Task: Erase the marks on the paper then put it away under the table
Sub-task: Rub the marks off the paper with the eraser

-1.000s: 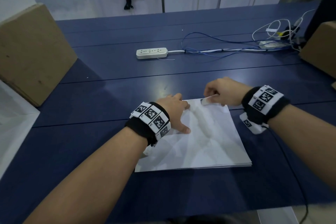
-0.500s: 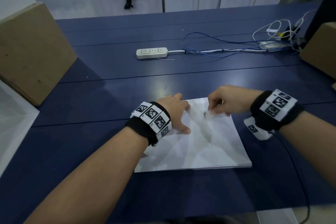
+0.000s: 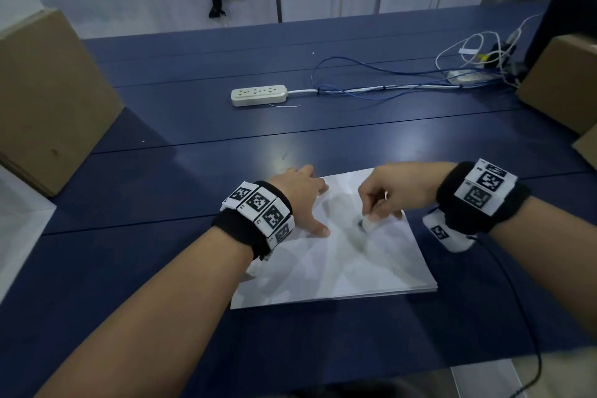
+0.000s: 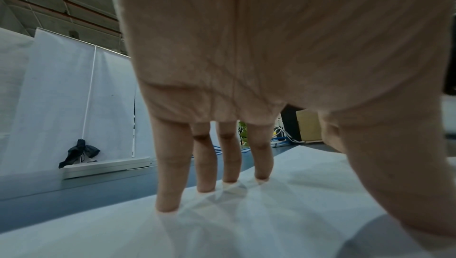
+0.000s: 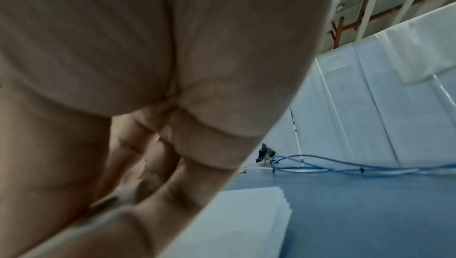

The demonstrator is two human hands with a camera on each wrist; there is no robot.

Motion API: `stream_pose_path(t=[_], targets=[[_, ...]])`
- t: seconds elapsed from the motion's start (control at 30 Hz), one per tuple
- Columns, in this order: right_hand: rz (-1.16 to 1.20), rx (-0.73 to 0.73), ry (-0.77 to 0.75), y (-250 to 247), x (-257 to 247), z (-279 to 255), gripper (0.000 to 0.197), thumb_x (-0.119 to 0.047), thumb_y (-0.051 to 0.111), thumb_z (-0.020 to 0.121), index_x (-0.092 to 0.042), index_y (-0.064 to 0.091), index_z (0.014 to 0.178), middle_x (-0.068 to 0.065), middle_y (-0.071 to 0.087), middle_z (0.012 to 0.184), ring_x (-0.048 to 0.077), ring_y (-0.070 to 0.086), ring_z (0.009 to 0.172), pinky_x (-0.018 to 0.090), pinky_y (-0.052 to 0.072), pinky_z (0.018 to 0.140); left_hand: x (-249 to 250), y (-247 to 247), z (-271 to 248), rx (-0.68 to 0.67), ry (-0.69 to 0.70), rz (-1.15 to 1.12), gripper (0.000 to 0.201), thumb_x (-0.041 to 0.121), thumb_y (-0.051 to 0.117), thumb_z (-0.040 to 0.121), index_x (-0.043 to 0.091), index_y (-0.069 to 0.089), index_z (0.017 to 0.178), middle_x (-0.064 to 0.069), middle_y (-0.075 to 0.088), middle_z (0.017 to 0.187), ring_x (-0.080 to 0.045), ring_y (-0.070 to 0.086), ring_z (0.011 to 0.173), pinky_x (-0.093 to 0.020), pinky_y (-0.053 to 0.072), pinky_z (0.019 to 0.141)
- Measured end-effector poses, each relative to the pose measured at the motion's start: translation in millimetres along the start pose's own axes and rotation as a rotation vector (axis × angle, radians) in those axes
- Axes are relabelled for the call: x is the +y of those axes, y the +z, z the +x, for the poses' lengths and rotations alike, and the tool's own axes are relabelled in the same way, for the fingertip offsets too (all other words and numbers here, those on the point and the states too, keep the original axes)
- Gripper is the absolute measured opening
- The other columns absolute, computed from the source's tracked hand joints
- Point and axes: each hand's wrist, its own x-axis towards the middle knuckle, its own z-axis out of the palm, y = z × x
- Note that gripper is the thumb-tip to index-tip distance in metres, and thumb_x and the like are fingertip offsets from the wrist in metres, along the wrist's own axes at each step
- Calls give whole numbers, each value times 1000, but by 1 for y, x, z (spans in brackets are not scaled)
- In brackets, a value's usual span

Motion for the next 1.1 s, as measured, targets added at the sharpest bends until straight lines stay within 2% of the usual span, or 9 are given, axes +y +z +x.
stream_pose_path(t=[0.13,0.2,0.4,0.6,0.67,0.8,0.87,1.0,1.1], targets=[[-127,356,117,-13,7,16,10,-30,66,90,-21,63,86,-5,69,78,8,59,55,27,50,62,1,-2,0,2,2,-15,84,67,72,70,28,43,139,0,41,125,-24,45,118,-32,36,74],[-149,418,145,-15,8,18,15,-33,65,91,-21,61,84,-7,65,75,9,57,57,24,44,57,0,-2,-1,4,3,-6,86,67,71,71,28,41,141,0,41,127,-24,44,119,-32,36,75],[-10,0,17,-1,-3,-5,8,-24,74,87,-23,67,82,-3,71,77,12,64,51,14,48,54,0,-2,0,2,-5,-14,89,66,73,70,26,40,142,1,40,129,-24,45,120,-33,38,75],[-155,429,190,-13,13,20,21,-39,65,90,-27,54,77,-9,63,76,11,57,68,22,41,57,1,-3,0,-3,-3,-15,90,66,73,70,27,39,143,1,40,129,-24,44,119,-34,39,76],[-115,385,151,-10,15,15,17,-34,67,90,-26,57,77,-12,62,71,12,59,65,22,42,56,0,-2,0,4,-5,-11,89,66,73,70,27,39,143,1,40,129,-23,44,119,-33,39,76],[-1,18,30,2,0,-5,7,-21,71,88,-23,67,83,-7,70,77,11,64,52,15,48,56,1,-1,1,1,-10,-7,88,66,73,70,26,41,142,1,41,128,-24,45,118,-35,41,75],[-53,84,39,0,2,0,7,-24,71,88,-23,66,83,-6,70,78,12,63,54,12,44,54,1,-1,1,0,-8,-5,87,66,73,69,26,42,140,1,42,127,-23,46,117,-35,40,74],[-157,411,156,-13,7,15,21,-41,69,89,-27,58,78,-13,60,72,15,59,71,23,40,60,1,-2,0,2,-6,-9,88,66,73,70,27,40,142,0,41,128,-24,44,119,-34,39,74],[-65,234,96,-10,4,3,18,-33,73,88,-26,61,75,-7,66,70,10,60,54,22,45,57,0,-1,1,4,-12,-6,87,66,72,71,27,40,141,0,41,128,-24,44,119,-34,39,74]])
